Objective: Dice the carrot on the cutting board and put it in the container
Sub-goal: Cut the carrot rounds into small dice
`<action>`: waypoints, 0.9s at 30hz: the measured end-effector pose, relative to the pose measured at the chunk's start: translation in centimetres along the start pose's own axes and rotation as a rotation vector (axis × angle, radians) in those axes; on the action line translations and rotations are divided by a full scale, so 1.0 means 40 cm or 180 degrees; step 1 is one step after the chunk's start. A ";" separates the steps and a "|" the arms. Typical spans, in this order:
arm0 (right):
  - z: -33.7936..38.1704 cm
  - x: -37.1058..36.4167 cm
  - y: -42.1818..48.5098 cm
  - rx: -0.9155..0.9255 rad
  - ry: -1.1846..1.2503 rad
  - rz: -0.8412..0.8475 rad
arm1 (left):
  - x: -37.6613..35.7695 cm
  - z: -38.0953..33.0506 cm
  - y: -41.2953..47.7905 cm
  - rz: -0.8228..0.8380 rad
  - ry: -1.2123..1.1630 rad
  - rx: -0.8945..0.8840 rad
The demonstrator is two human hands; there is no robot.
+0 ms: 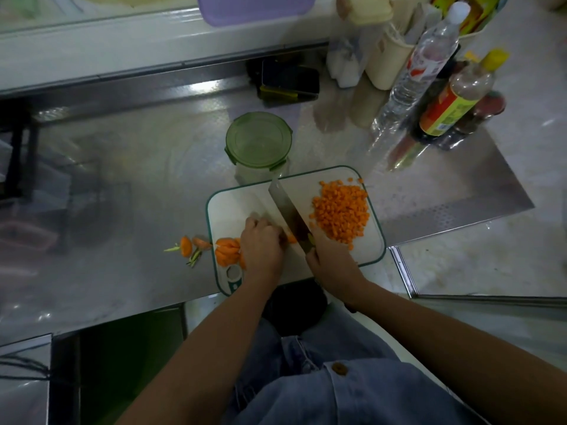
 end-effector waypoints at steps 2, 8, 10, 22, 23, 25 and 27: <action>-0.002 -0.005 -0.008 -0.0041 -0.0051 0.0099 | -0.004 0.003 0.001 0.0010 -0.0082 0.0047; -0.009 -0.030 -0.011 -0.0146 -0.0125 0.0254 | -0.017 0.009 0.006 0.0054 -0.0169 0.0224; -0.006 -0.035 -0.003 -0.0203 -0.0095 0.0271 | -0.019 0.009 0.006 0.0066 -0.0150 0.0205; -0.001 -0.007 0.003 -0.0014 0.0105 0.0105 | 0.000 0.005 -0.003 0.0089 -0.0180 0.0388; -0.001 -0.007 -0.002 -0.0014 0.0062 0.0139 | 0.000 0.005 -0.003 0.0128 -0.0166 0.0397; 0.000 -0.011 -0.006 -0.0018 0.0012 0.0218 | -0.002 0.007 -0.001 0.0165 -0.0141 0.0410; 0.002 -0.014 -0.006 -0.0023 -0.0006 0.0221 | -0.008 0.011 0.002 0.0178 -0.0068 0.0420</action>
Point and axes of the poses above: each hand's wrist, its own y-axis towards the middle knuckle, its own x-axis out of the back of the hand, z = x × y, the point moved 2 cm from there along y, towards the middle knuckle, and after that the axes turned 10 degrees about z, right-handed, at the moved point
